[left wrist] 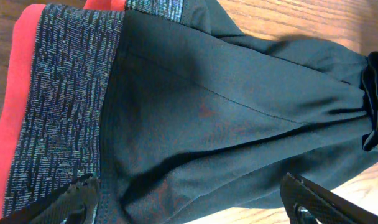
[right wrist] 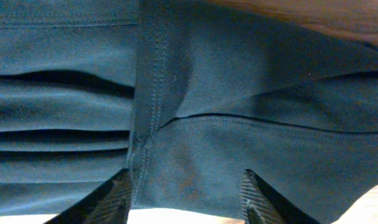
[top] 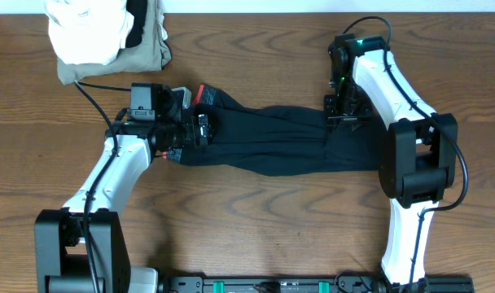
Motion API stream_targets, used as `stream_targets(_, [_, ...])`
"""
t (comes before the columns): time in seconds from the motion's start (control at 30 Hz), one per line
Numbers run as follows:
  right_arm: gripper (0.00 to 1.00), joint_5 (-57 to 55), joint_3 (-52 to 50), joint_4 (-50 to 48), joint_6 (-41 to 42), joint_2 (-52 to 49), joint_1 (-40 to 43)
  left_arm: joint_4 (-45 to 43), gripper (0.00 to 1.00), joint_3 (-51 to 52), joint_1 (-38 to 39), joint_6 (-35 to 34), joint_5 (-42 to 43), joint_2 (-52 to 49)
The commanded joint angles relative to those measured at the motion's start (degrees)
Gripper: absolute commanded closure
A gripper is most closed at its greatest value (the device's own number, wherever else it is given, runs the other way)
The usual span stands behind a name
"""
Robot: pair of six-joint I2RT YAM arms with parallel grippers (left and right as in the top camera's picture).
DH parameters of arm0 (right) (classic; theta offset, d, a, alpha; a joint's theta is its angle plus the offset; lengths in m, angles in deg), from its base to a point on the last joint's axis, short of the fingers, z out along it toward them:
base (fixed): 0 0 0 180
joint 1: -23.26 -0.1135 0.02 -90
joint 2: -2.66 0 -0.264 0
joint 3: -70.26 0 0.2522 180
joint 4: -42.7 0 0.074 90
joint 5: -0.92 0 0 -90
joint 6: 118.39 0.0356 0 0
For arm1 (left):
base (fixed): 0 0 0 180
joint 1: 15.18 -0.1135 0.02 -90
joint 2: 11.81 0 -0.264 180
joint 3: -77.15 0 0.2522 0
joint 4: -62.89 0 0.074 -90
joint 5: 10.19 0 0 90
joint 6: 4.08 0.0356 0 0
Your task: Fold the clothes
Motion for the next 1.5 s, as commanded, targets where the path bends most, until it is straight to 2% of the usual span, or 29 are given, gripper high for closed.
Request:
stream_targets(0.0, [0.56, -0.66, -0.35, 0.13, 0.42, 1.33, -0.04, -0.09, 0.05, 0.37, -0.31, 1.01, 0.55, 0.74])
stream_targets(0.2, [0.61, -1.14, -0.37, -0.90, 0.39, 1.33, 0.20, -0.15, 0.05, 0.37, -0.28, 1.01, 0.55, 0.74])
stream_targets(0.37, [0.62, 5.35, -0.37, -0.85, -3.91, 1.33, -0.04, -0.28, 0.05, 0.37, -0.28, 1.01, 0.55, 0.74])
stream_targets(0.43, [0.64, 5.70, -0.42, -0.70, -3.67, 1.33, -0.15, -0.28, 0.05, 0.37, -0.28, 0.98, 0.55, 0.74])
stream_targets(0.7, [0.65, 5.70, -1.79, -2.03, -1.51, 1.33, -1.14, -0.26, 0.05, 0.37, -0.28, 0.98, 0.55, 0.74])
stream_targets(0.77, [0.69, 5.68, -3.67, -3.67, -1.25, 1.33, -1.60, -0.28, 0.05, 0.37, -0.28, 1.01, 0.55, 0.74])
stream_targets(0.9, [0.86, 5.60, -6.27, -6.80, 2.60, 1.33, -2.01, -0.26, 0.05, 0.37, -0.28, 1.01, 0.55, 0.74])
stream_targets(1.0, [0.89, 4.07, -4.98, -6.93, 4.07, 2.01, -1.51, -0.26, 0.05, 0.37, -0.28, 1.01, 0.55, 0.74])
stream_targets(1.1, [0.83, -0.26, -3.61, -6.36, 4.07, 4.57, -0.09, -0.24, 0.05, 0.37, -0.28, 0.98, 0.55, 0.74])
stream_targets(1.13, [0.78, -1.60, -3.50, -6.16, 4.07, 5.77, 0.66, -0.26, 0.05, 0.37, -0.28, 0.98, 0.55, 0.74])
stream_targets(1.33, [0.22, -3.80, -3.50, -3.58, 2.73, 12.15, 7.48, -0.28, 0.05, 0.37, -0.28, 1.01, 0.55, 0.74])
stream_targets(1.37, [0.17, -3.48, -3.50, -2.93, 2.05, 12.50, 8.98, -0.28, 0.05, 0.37, -0.28, 1.01, 0.55, 0.74])
stream_targets(1.47, [0.13, -2.69, -4.09, -0.92, -0.68, 12.55, 13.11, -0.28, 0.05, 0.37, -0.28, 1.01, 0.55, 0.74])
